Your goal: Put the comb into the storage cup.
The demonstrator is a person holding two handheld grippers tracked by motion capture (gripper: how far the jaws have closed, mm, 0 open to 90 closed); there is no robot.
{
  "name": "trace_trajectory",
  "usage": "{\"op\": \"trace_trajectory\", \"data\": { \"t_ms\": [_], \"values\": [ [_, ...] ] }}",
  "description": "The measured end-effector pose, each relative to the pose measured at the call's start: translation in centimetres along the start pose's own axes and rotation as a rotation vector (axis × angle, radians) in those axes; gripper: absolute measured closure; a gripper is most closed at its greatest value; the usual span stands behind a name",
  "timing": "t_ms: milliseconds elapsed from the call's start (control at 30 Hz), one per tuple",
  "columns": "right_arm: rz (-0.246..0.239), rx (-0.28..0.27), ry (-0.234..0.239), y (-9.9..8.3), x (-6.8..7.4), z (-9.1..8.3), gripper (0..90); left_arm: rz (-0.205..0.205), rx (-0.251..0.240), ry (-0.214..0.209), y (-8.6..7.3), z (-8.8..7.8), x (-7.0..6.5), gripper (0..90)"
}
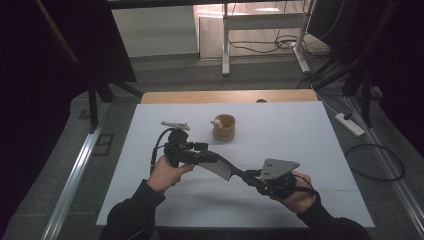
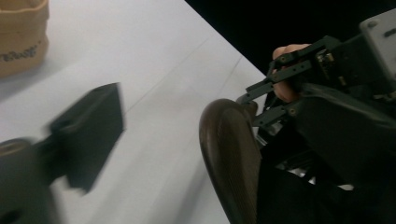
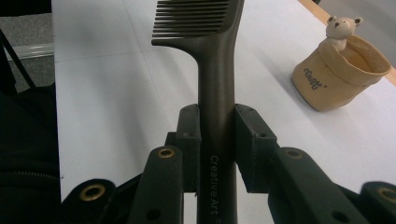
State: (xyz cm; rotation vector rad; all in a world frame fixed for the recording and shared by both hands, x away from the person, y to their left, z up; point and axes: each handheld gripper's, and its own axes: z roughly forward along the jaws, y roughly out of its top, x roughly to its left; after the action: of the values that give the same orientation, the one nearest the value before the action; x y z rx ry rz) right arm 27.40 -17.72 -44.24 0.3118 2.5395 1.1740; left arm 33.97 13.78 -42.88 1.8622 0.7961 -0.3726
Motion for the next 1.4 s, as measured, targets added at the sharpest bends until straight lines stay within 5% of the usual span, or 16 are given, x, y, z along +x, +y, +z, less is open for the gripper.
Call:
{"op": "trace_trajectory", "data": {
  "t_ms": [367,633,1200,1400],
  "values": [
    [-0.014,0.002,-0.006,0.0,0.1,0.1,72.8,-0.052,0.007,-0.072,-0.2,-0.4,0.4,58.4],
    [-0.021,-0.002,-0.007,0.0,0.2,0.1,72.8,-0.102,-0.002,-0.085,-0.3,-0.6,0.8,72.6],
    [-0.058,-0.004,-0.035,-0.1,0.3,0.4,72.2,-0.196,-0.033,-0.165,-0.6,-0.7,1.3,83.3],
    [-0.061,-0.003,-0.038,-0.1,0.4,0.7,68.3,-0.167,-0.039,-0.148,-0.4,-0.8,1.0,83.6]
  ]
}}
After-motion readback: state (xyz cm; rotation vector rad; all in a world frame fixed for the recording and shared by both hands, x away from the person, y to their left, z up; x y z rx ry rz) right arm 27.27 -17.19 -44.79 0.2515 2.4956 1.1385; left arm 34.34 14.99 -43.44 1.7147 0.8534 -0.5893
